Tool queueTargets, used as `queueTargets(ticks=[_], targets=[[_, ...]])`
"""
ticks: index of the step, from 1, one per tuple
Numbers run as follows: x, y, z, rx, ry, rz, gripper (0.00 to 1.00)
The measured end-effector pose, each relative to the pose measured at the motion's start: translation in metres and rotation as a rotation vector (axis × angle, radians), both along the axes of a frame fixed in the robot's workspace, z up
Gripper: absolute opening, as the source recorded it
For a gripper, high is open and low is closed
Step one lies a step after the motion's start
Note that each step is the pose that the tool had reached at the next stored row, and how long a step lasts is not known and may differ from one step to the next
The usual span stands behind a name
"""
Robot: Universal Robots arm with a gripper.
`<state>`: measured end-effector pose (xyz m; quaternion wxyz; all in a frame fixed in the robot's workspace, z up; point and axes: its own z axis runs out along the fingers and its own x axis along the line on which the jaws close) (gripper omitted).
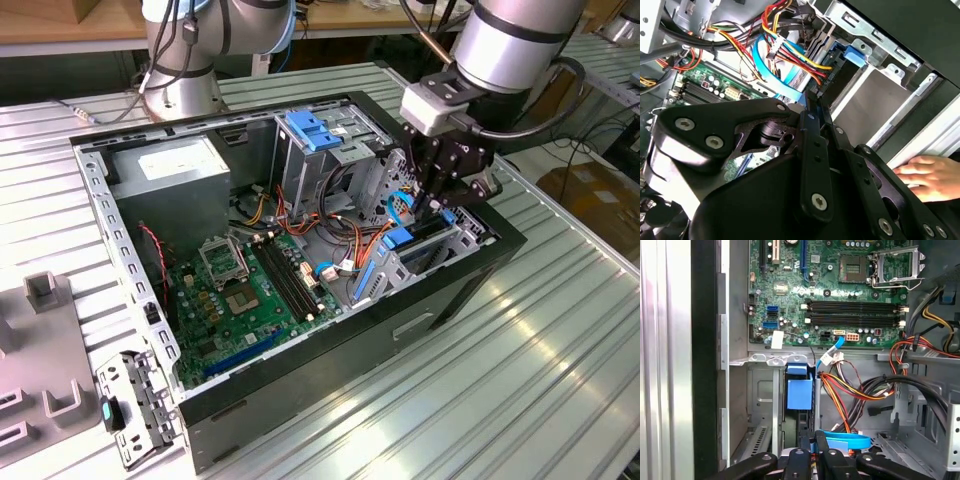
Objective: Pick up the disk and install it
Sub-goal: 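Insert the second disk wire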
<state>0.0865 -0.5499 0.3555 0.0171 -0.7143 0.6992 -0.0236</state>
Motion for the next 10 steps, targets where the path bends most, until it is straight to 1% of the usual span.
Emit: queueTargets(ticks=[2,3,4,5,7,8,9,10], targets=[[-0.0002,-0.0003,-0.0001,0.0006,-0.0061,0.000,0.16],[-0.0004,-0.0004,-0.0002,0.0009,-0.0103,0.000,0.16],[-0.0007,-0.0005,-0.0002,0.0009,-0.0118,0.000,0.16],[-0.0007,-0.0007,-0.0006,0.0015,-0.0121,0.000,0.16],[-0.0009,-0.0025,-0.0009,0.0032,-0.0121,0.000,0.16],[-0.0009,-0.0047,-0.0011,0.0060,-0.0121,0.000,0.16],[-0.0009,-0.0058,-0.0012,0.0085,-0.0121,-0.001,0.16],[-0.0009,-0.0067,-0.0014,0.0128,-0.0121,-0.002,0.16]])
